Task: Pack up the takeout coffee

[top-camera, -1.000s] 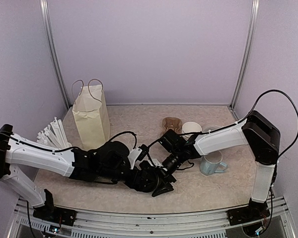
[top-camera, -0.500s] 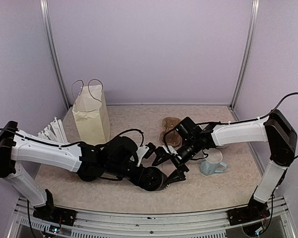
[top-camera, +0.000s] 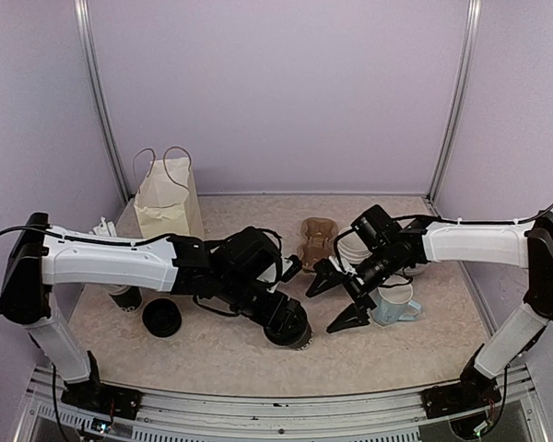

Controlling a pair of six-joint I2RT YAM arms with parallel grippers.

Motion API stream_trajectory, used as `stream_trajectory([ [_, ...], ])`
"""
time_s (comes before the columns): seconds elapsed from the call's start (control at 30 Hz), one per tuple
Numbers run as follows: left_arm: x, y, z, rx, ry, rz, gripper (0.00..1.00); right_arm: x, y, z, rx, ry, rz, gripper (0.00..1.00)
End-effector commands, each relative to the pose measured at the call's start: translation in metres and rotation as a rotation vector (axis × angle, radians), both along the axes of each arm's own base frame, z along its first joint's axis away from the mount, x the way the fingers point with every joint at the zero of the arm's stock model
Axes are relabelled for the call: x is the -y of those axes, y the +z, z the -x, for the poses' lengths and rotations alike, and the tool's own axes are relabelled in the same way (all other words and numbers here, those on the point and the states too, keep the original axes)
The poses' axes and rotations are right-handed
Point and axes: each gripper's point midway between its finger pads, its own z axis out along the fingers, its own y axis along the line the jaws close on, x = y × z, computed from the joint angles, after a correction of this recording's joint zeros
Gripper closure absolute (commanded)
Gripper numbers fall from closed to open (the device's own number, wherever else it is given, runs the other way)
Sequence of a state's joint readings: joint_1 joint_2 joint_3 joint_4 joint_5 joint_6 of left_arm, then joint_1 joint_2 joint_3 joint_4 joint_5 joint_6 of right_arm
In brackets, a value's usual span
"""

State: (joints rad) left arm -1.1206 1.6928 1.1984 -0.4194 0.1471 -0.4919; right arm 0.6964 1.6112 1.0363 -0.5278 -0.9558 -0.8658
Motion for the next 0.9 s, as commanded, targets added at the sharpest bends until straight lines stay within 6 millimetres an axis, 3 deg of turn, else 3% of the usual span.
stream_trajectory([
  [0.0,-0.014,-0.029,0.009,-0.101,-0.015,-0.152,0.26,0.018,0.016,0.013,0.002,-0.015,-0.003,0.01],
  [0.27,0.014,-0.010,-0.013,-0.063,0.013,-0.121,0.18,0.032,0.023,0.016,-0.013,-0.066,0.008,0.01],
  [0.47,0.027,0.002,-0.027,-0.035,0.048,-0.108,0.14,0.040,0.025,0.015,-0.013,-0.103,0.024,0.01],
  [0.73,0.037,0.002,-0.036,-0.006,0.063,-0.098,0.06,0.049,0.020,0.013,-0.013,-0.146,0.057,0.01],
  [0.87,0.043,0.016,-0.042,0.047,0.064,-0.076,0.01,0.050,0.020,0.013,-0.019,-0.158,0.057,0.01],
])
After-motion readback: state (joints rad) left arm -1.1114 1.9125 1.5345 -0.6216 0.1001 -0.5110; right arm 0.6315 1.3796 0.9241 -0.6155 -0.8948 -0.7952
